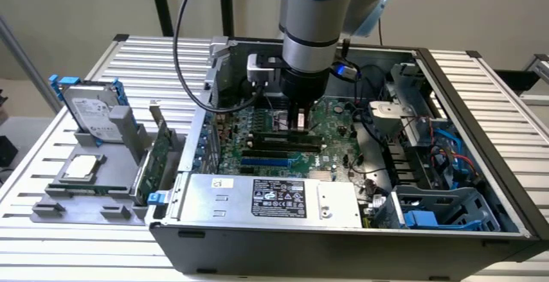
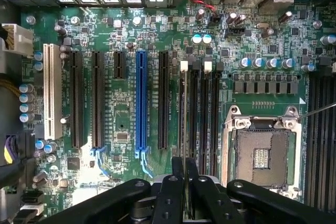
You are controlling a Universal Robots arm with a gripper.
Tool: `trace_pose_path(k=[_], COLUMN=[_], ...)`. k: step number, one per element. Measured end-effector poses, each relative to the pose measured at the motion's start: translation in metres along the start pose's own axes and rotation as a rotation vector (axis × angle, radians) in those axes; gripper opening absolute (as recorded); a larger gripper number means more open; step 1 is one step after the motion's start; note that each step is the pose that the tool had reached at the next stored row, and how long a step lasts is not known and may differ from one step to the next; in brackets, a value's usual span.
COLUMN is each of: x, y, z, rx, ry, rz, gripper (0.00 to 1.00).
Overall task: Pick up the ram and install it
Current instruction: 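Insert the ram into the slot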
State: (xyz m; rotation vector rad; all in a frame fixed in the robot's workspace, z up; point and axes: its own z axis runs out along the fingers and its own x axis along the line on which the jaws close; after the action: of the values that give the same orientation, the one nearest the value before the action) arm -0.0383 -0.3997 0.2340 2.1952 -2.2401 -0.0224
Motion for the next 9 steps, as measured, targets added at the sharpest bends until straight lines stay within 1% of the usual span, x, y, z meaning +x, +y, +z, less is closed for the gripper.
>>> trace_pose_path(k=[9], x=[0.0], y=[0.0008], z=[0.0021], rx=[0.0035], ry=[0.0], rz=[0.0], gripper=[0.0])
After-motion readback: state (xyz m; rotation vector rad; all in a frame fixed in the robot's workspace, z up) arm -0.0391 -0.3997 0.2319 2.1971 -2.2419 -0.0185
